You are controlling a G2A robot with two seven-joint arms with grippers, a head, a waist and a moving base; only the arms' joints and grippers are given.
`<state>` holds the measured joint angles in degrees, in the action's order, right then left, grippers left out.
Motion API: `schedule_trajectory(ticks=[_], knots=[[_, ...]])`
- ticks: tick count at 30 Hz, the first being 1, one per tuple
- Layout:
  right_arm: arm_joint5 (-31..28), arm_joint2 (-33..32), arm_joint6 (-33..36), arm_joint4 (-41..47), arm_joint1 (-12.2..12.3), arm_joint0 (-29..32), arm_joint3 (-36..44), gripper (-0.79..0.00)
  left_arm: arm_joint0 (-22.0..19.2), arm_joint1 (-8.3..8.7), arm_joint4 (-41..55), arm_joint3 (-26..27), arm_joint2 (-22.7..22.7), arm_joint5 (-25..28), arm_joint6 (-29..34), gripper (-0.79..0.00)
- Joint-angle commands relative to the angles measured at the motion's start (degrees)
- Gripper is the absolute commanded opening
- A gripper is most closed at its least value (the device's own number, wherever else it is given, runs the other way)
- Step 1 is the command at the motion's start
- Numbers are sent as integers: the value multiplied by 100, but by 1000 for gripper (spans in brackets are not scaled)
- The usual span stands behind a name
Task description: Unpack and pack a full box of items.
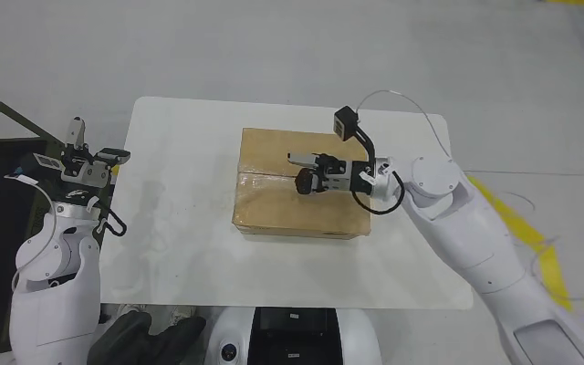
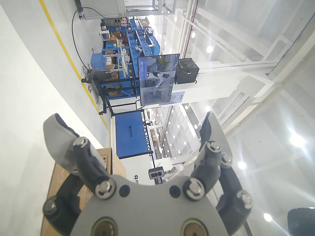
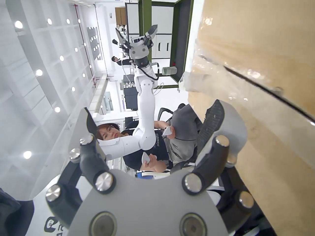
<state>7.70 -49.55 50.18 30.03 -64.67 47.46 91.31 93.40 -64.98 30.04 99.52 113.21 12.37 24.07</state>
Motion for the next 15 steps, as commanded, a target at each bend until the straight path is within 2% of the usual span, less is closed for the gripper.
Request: schedule_trajectory(ticks=[1, 8, 15], knots=[[13, 185, -21, 58, -78, -144, -58, 0, 0, 0, 0, 0, 0, 0, 0, 0], [-168, 752, -213, 439, -422, -668, -742, 0, 0, 0, 0, 0, 0, 0, 0, 0], [88, 981, -736, 504, -660, -964, -1244, 0, 0, 0, 0, 0, 0, 0, 0, 0]])
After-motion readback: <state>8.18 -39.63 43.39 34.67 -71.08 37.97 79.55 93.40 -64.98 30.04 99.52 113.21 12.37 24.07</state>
